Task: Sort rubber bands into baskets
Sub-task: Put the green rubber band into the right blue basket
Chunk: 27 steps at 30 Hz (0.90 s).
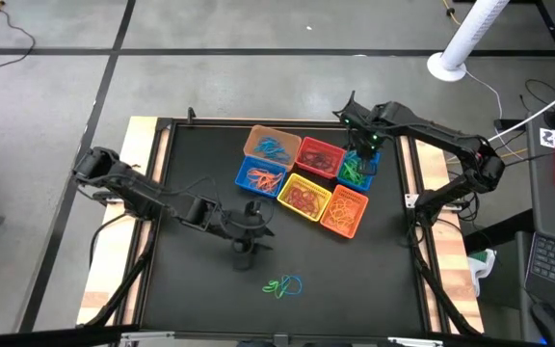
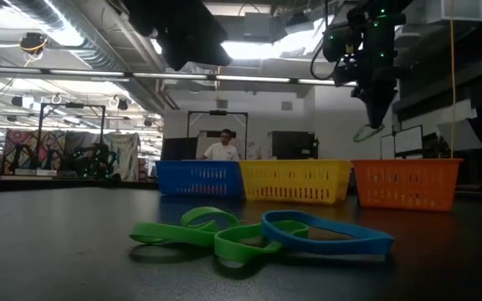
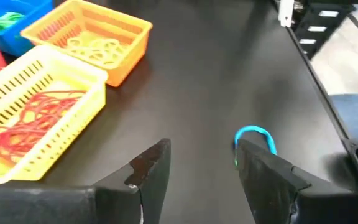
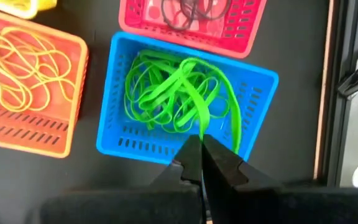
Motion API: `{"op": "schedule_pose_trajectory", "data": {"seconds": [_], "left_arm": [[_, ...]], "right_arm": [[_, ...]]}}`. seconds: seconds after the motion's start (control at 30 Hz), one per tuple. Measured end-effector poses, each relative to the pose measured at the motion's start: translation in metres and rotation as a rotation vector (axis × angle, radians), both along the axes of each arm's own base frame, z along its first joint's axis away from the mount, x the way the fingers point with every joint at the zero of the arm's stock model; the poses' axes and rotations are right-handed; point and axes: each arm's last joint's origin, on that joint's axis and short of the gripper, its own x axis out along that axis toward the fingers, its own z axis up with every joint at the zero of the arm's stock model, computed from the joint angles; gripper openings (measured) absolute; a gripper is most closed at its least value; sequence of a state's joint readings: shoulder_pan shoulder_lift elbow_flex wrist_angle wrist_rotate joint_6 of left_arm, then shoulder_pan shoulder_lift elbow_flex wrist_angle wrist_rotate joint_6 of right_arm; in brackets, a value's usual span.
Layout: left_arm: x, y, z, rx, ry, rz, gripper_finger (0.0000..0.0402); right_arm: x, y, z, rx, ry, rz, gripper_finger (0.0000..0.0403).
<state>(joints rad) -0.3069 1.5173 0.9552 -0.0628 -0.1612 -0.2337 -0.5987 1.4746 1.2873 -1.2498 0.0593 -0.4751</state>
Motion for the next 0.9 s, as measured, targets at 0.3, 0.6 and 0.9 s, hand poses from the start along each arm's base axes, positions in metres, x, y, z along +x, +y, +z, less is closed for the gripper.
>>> {"op": "schedule_pose_trajectory", "data": {"seconds": [0.3,0.6,0.9], "left_arm": [[0.01,0.018,0.008,-0.027,-0.092,0.045,0.018],[0.03,0.025,0.02,-0.105,-0.254,-0.07,0.018],[0.077,0.012,0.021,-0.169,-0.134,-0.238,0.018]], "right_arm": [[-0.001,0.0,0.0,-0.016,0.012,-0.031,0.0053],[0.002,-0.003,0.001,-0.067,0.002,-0.06,0.014],[0.006,-0.005,0.001,-0.086,-0.05,-0.059,0.0154]]}}
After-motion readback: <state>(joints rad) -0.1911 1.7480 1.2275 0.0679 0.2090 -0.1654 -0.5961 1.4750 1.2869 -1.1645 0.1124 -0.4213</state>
